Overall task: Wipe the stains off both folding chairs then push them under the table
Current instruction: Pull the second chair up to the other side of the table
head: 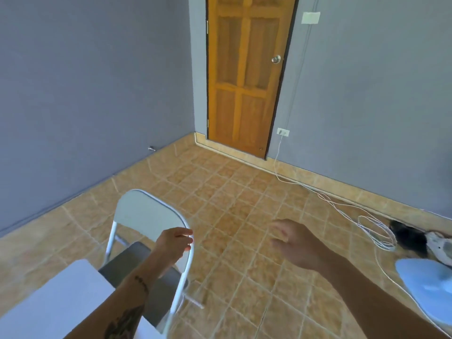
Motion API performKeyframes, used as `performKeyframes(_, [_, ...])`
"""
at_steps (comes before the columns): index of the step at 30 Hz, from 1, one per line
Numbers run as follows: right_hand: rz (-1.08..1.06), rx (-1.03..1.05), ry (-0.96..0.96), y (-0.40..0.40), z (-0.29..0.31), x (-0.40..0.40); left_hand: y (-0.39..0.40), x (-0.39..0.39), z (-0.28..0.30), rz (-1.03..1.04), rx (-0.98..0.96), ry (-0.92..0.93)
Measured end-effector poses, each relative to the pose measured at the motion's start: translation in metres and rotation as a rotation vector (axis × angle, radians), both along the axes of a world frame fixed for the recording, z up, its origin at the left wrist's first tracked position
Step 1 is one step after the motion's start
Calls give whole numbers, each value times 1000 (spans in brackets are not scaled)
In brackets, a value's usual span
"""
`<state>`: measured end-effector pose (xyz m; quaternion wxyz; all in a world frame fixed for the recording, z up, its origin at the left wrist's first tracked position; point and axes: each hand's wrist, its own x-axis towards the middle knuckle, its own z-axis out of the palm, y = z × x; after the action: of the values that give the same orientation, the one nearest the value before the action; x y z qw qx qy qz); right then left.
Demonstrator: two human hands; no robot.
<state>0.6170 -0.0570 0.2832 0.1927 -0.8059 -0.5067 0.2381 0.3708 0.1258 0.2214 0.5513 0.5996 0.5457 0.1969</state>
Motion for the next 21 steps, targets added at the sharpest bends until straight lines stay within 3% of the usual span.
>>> performKeyframes(5, [198, -15, 15, 99, 14, 43, 37, 31, -6, 187, -30, 10])
performKeyframes(13, [614, -55, -96, 290, 2, 28, 132, 67, -50, 564, -74, 41])
performKeyframes(21, [955, -177, -294, 429, -3, 6, 212, 79, -88, 610, -246, 199])
